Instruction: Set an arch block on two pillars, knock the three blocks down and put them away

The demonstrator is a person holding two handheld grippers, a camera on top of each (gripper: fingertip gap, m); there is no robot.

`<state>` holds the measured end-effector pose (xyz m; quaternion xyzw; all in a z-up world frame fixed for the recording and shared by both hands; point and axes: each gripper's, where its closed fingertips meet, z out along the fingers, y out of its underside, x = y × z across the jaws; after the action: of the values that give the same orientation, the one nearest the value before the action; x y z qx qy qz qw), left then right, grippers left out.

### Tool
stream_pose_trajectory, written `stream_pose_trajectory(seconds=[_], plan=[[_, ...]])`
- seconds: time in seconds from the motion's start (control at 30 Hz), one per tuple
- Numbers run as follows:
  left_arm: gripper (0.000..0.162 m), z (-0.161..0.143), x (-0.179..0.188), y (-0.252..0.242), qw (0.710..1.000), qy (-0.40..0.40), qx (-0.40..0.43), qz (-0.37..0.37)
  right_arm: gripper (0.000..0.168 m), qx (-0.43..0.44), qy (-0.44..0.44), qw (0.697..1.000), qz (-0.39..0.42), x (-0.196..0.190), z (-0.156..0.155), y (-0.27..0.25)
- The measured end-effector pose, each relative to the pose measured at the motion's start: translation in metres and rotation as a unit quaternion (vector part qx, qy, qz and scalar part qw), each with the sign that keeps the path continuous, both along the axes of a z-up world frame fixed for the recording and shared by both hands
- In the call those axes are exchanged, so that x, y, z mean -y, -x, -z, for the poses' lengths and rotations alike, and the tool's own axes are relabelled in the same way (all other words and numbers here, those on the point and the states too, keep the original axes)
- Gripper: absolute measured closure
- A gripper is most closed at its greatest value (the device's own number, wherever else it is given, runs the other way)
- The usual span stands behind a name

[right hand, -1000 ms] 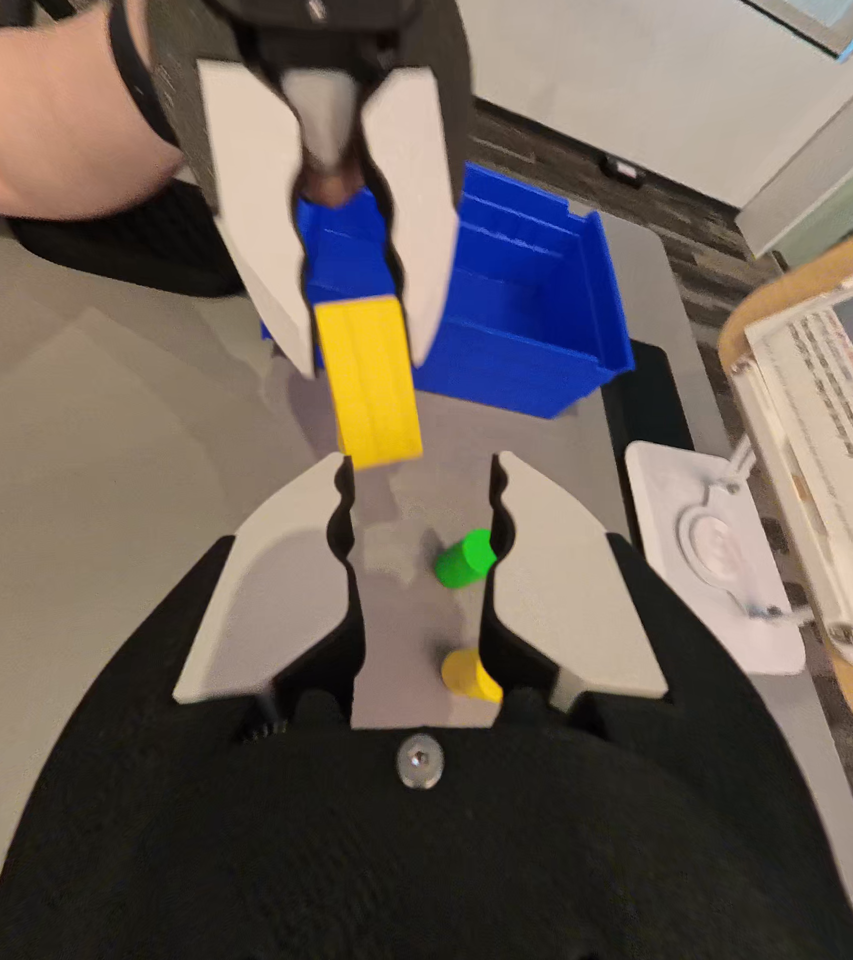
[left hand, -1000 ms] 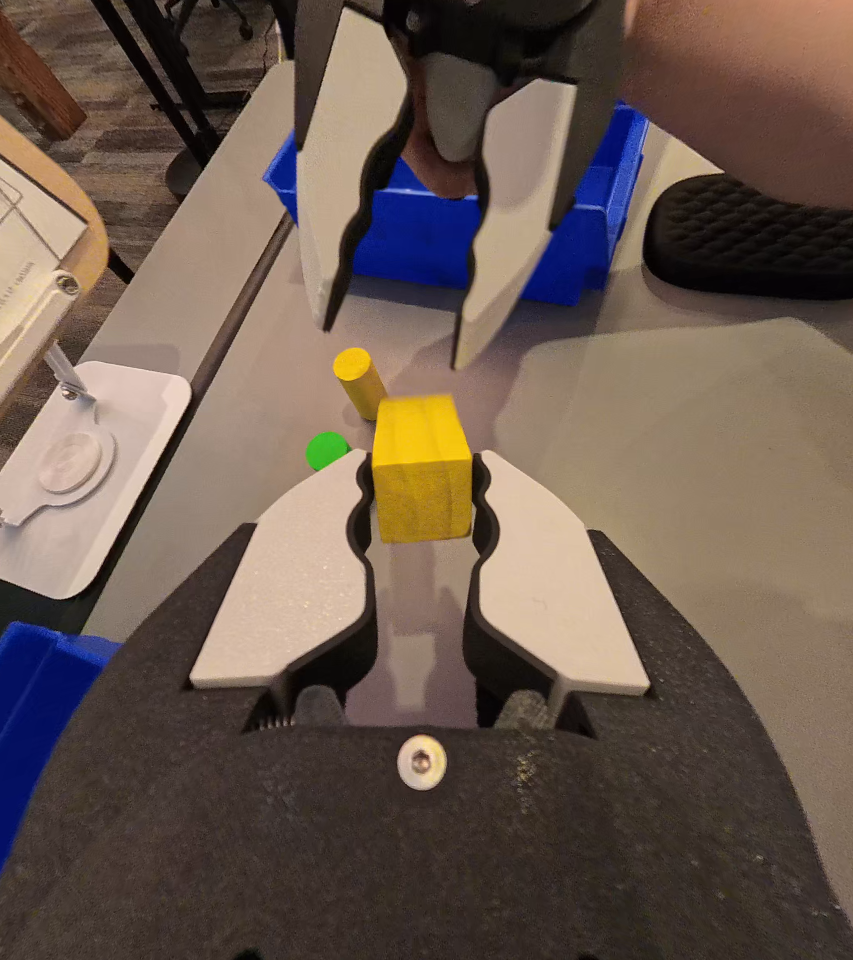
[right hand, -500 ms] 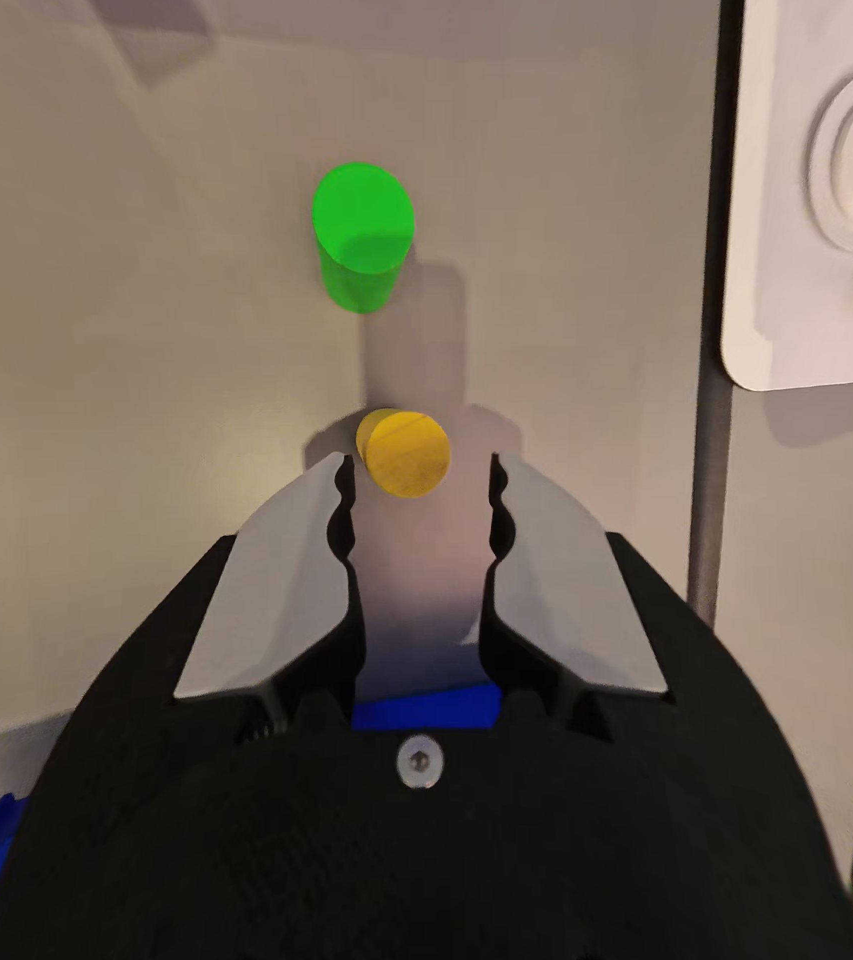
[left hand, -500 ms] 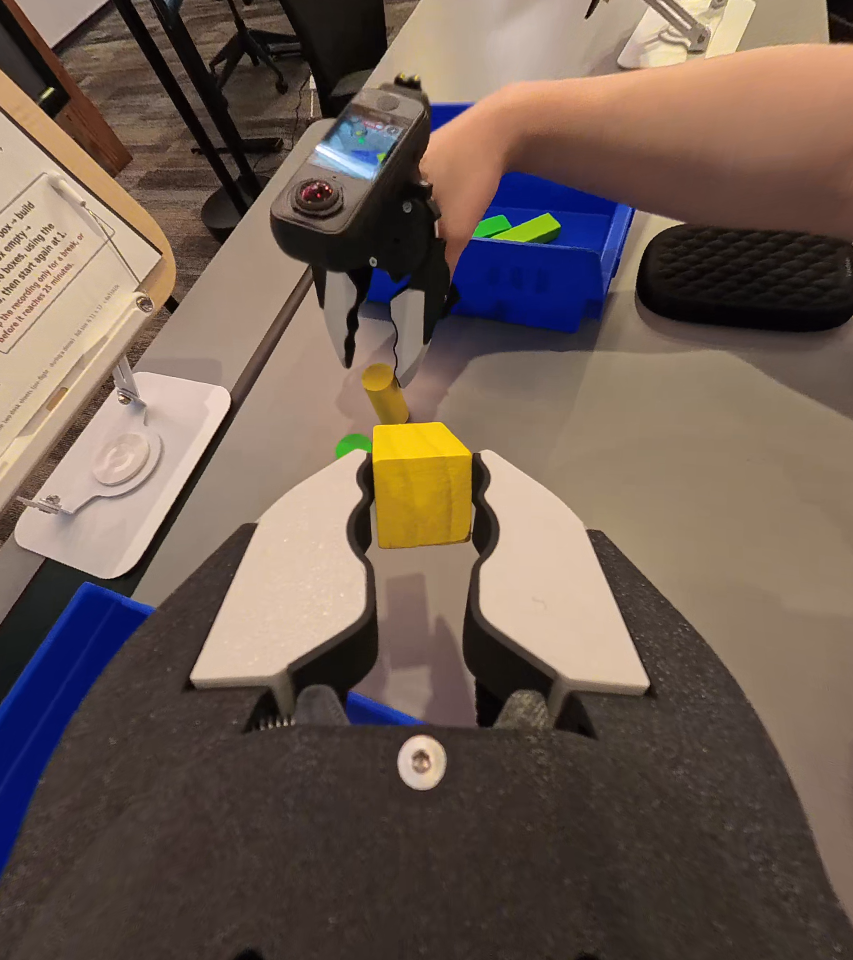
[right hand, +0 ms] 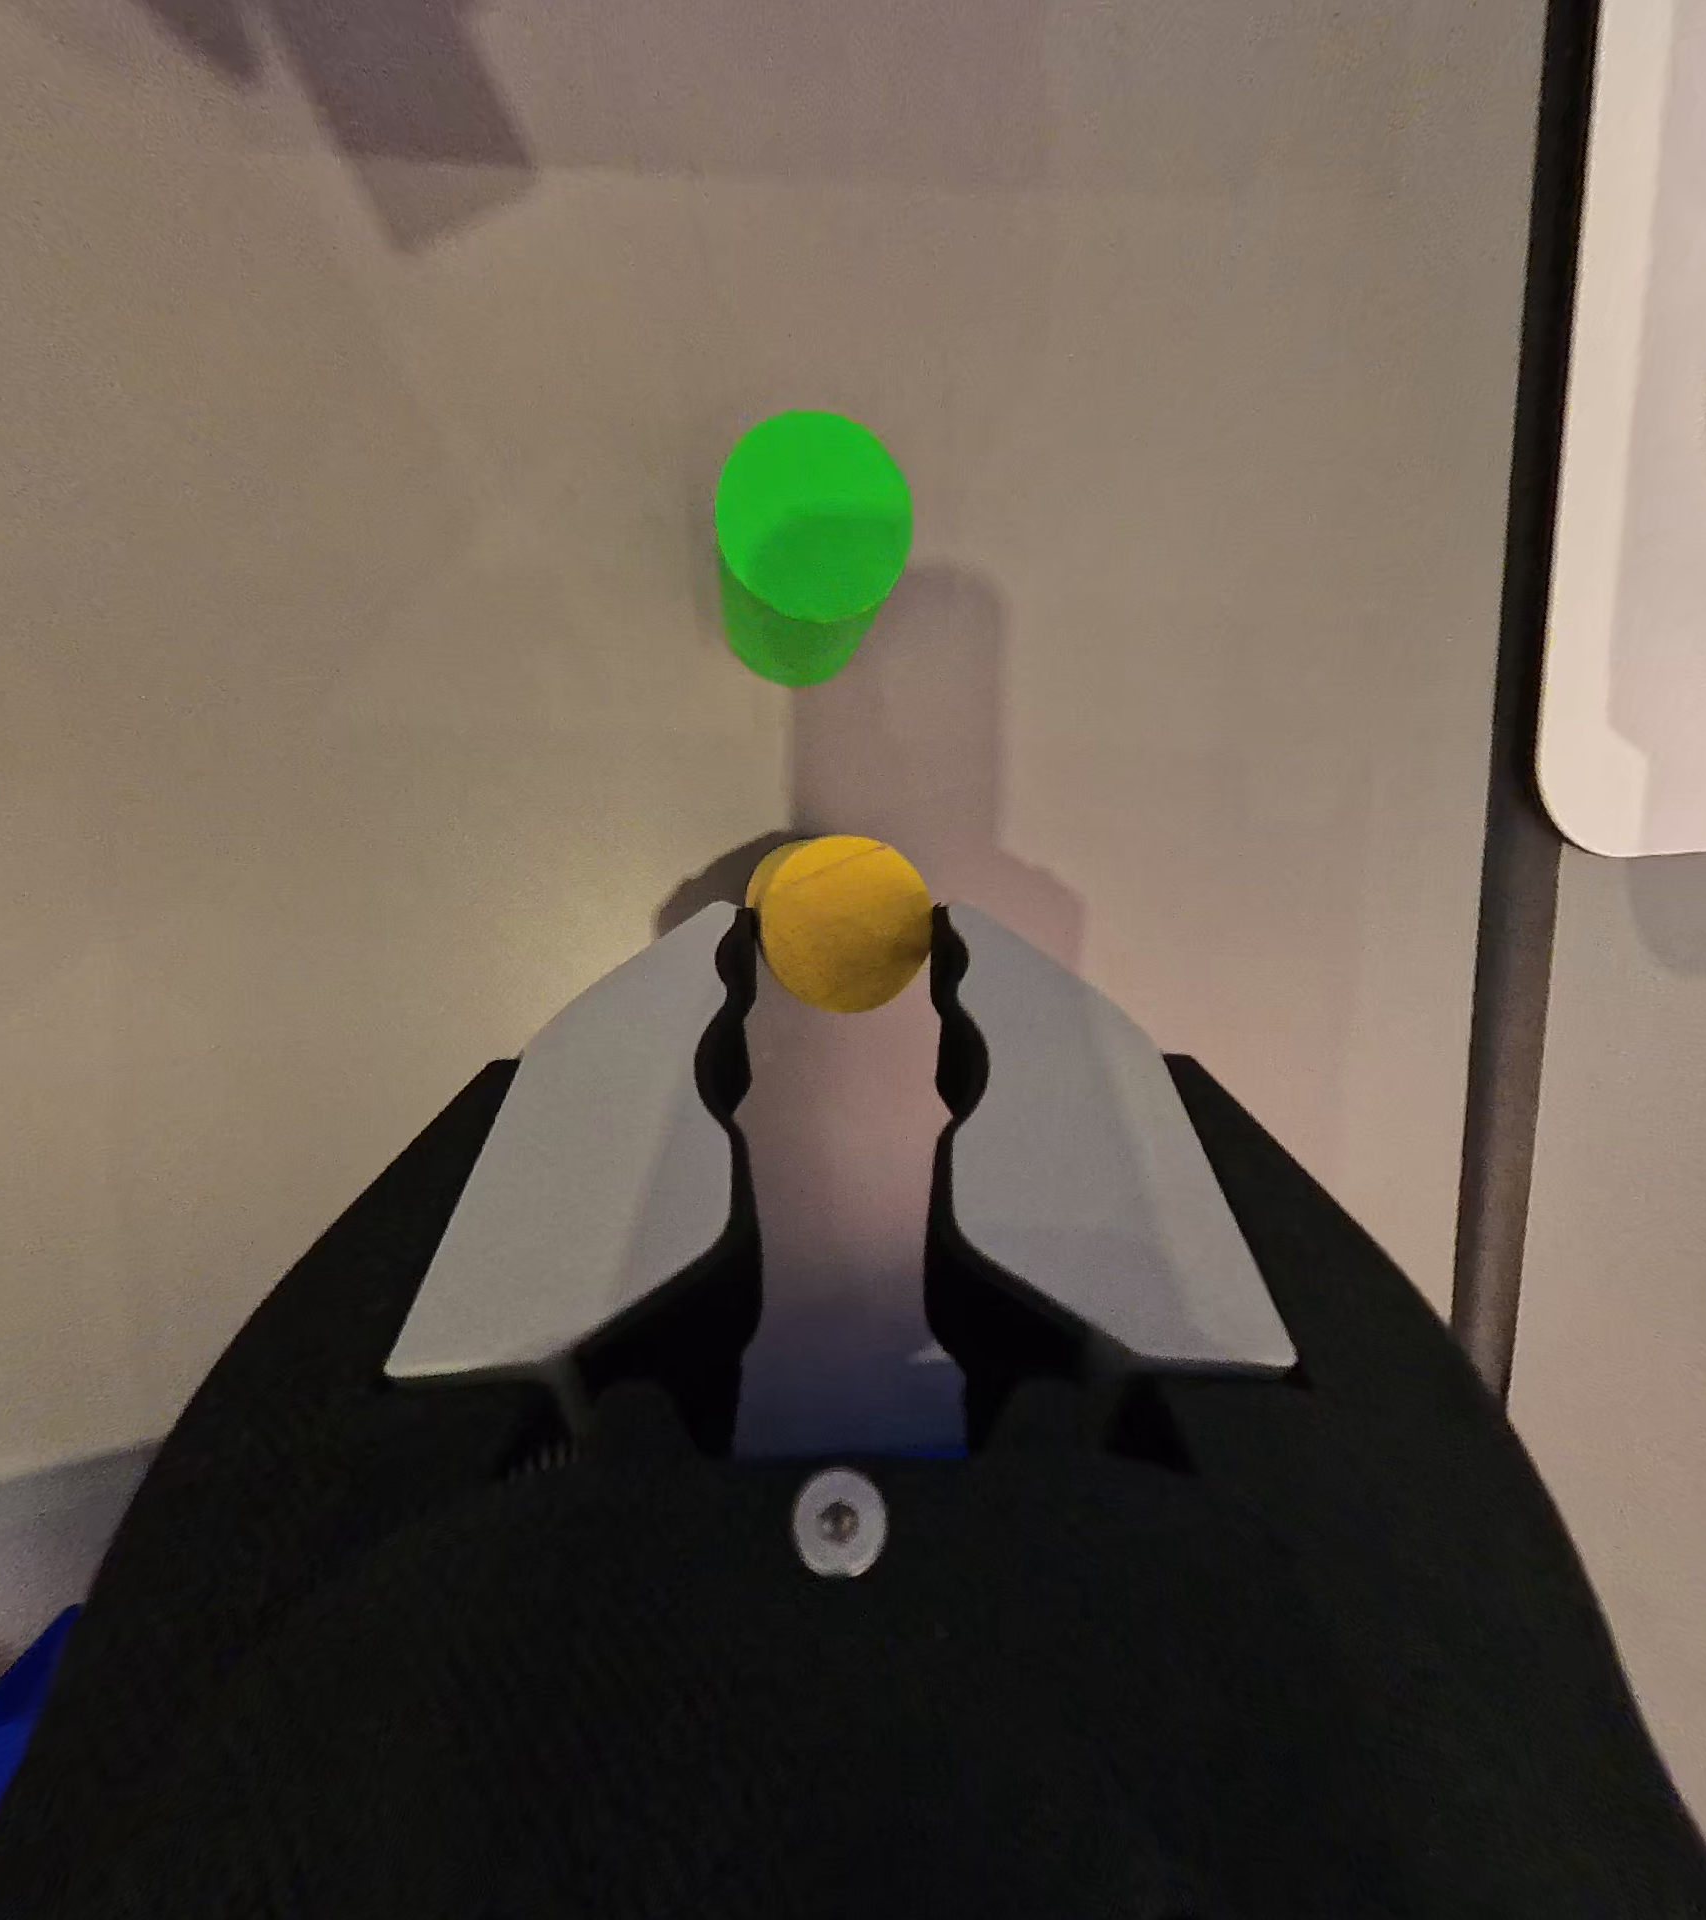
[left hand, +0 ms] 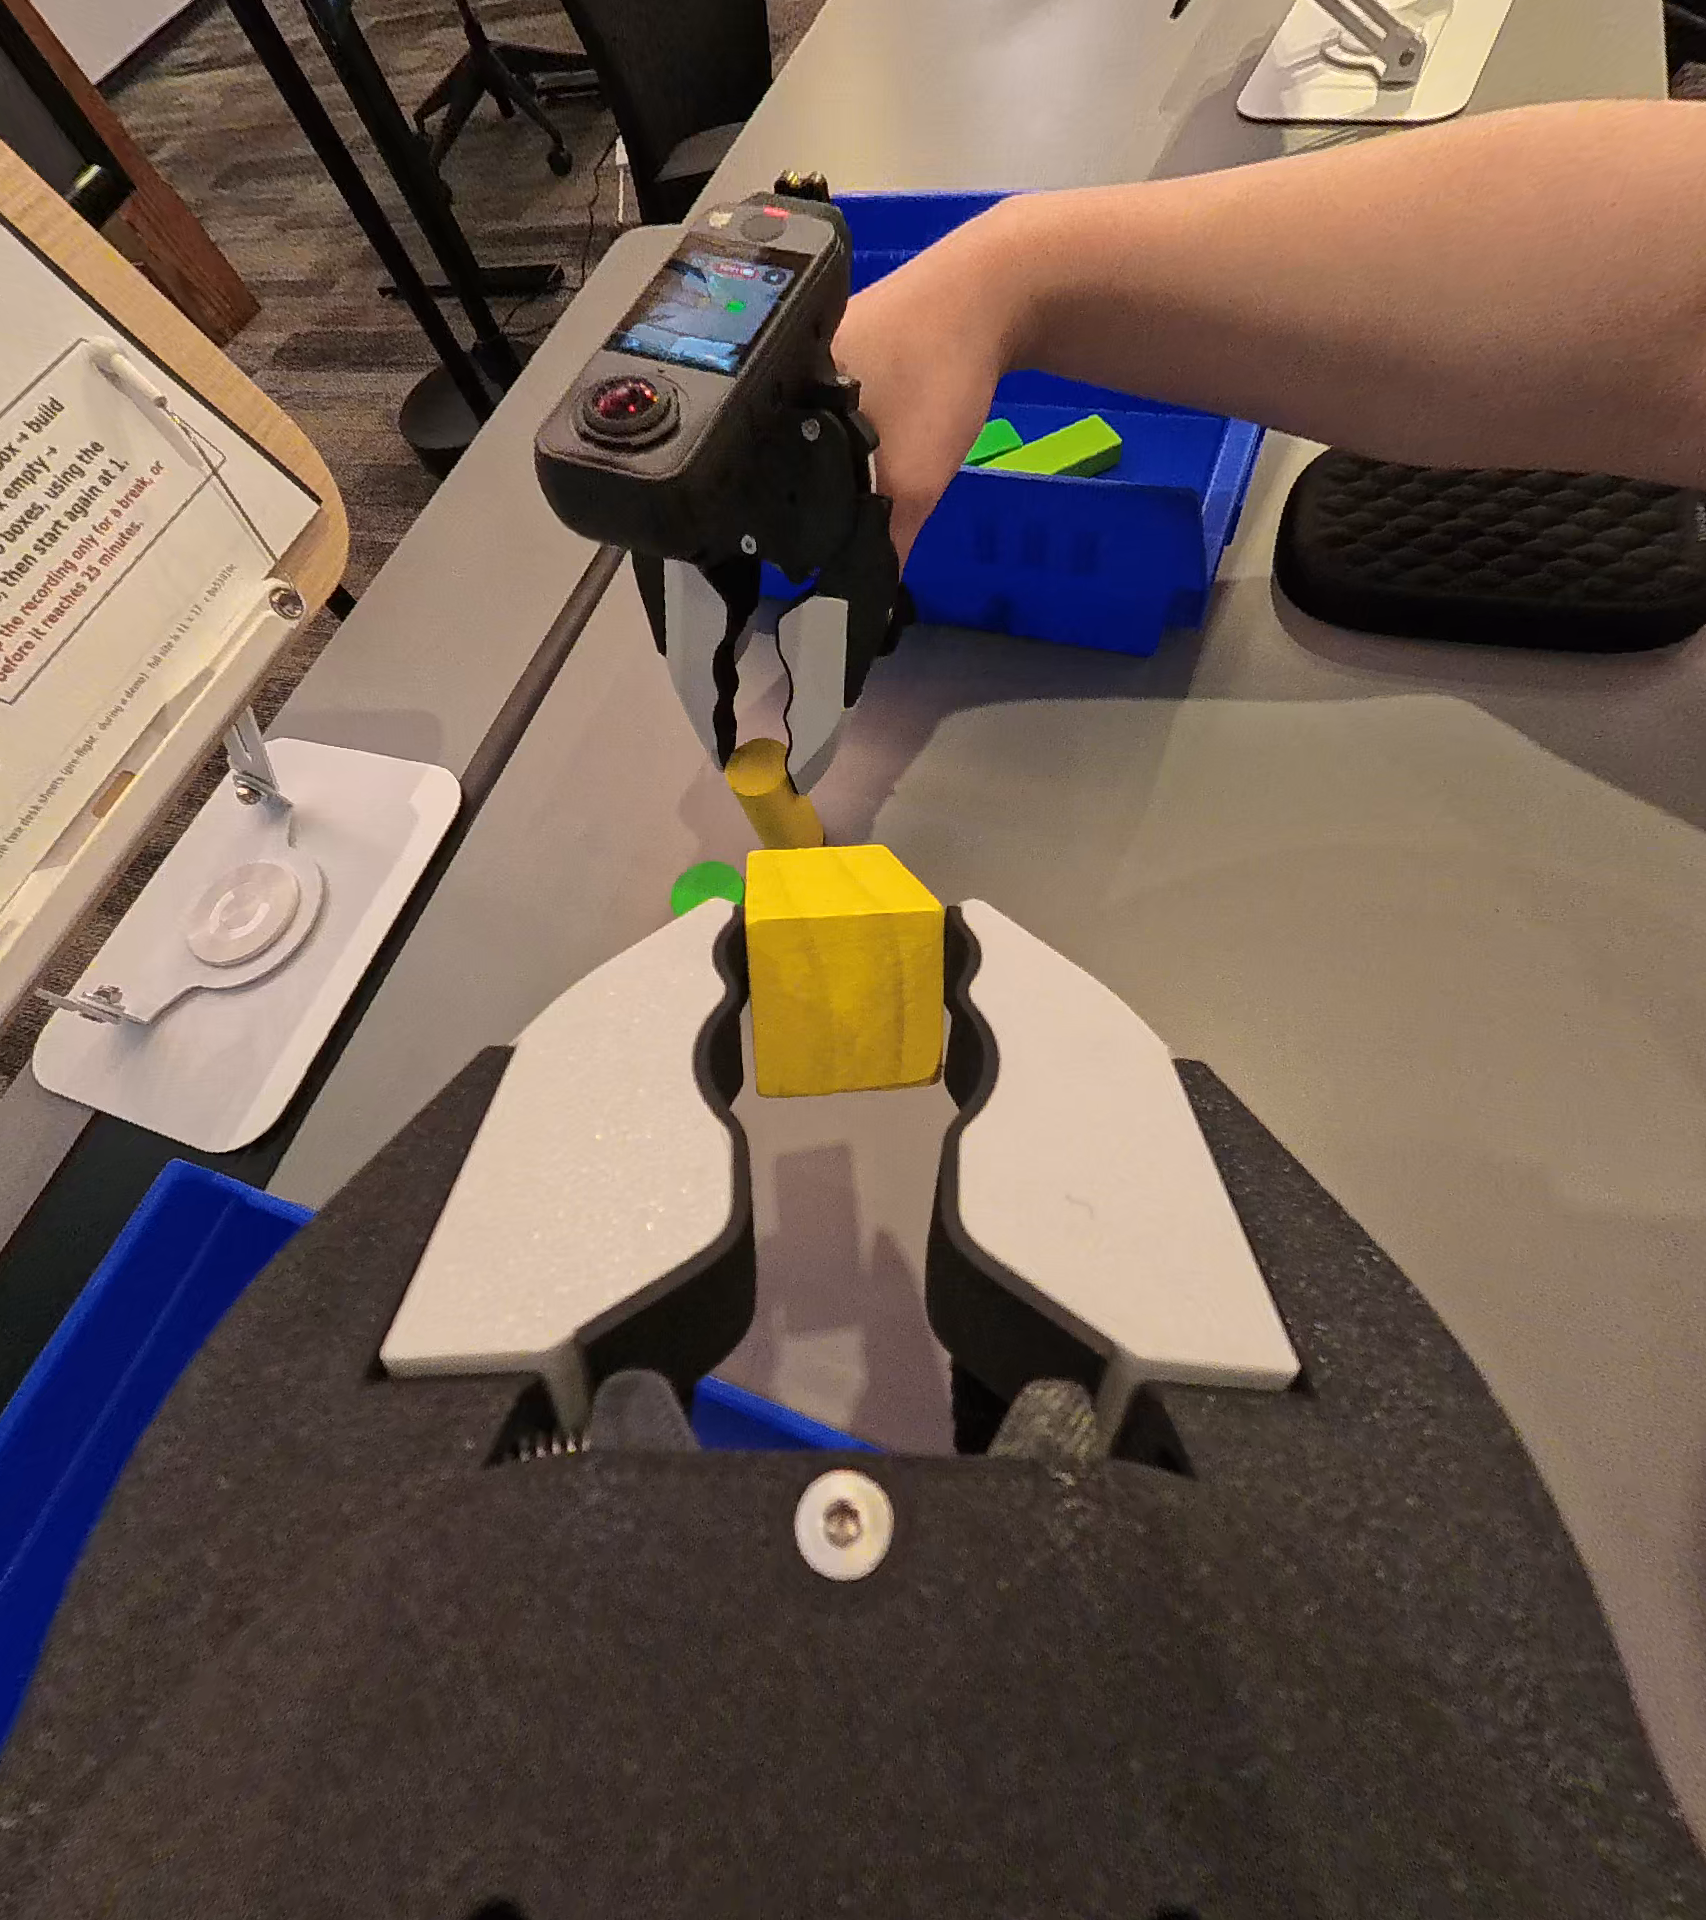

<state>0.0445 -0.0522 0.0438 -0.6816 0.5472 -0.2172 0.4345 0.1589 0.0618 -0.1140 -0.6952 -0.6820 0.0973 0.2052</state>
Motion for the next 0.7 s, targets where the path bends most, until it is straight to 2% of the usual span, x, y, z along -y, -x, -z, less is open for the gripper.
stream_pose_trajectory(seconds=[0.23,0.33,0.4,0.47,0.6,0.7], plan=[[0.126,0.001,0.000,0.000,1.000,0.000,-0.004,-0.001,0.134,-0.007,0.000,1.000,0.001,0.002,0.000,0.003],[0.126,0.001,0.000,0.000,1.000,0.002,-0.002,-0.001,0.123,-0.034,-0.010,0.999,-0.002,0.004,-0.011,0.006],[0.126,0.002,-0.001,0.000,1.000,0.004,-0.001,-0.002,0.121,-0.076,-0.029,0.997,-0.006,0.008,-0.032,0.015],[0.126,0.003,-0.001,-0.001,1.000,0.004,-0.003,-0.002,0.121,-0.145,-0.052,0.988,-0.027,0.022,-0.067,0.033],[0.126,0.005,0.000,-0.005,1.000,0.008,-0.004,0.003,0.121,-0.320,-0.066,0.938,-0.115,0.083,-0.144,0.084],[0.126,0.006,0.002,-0.006,1.000,0.007,-0.006,0.006,0.121,-0.356,-0.063,0.920,-0.151,0.110,-0.159,0.104]])
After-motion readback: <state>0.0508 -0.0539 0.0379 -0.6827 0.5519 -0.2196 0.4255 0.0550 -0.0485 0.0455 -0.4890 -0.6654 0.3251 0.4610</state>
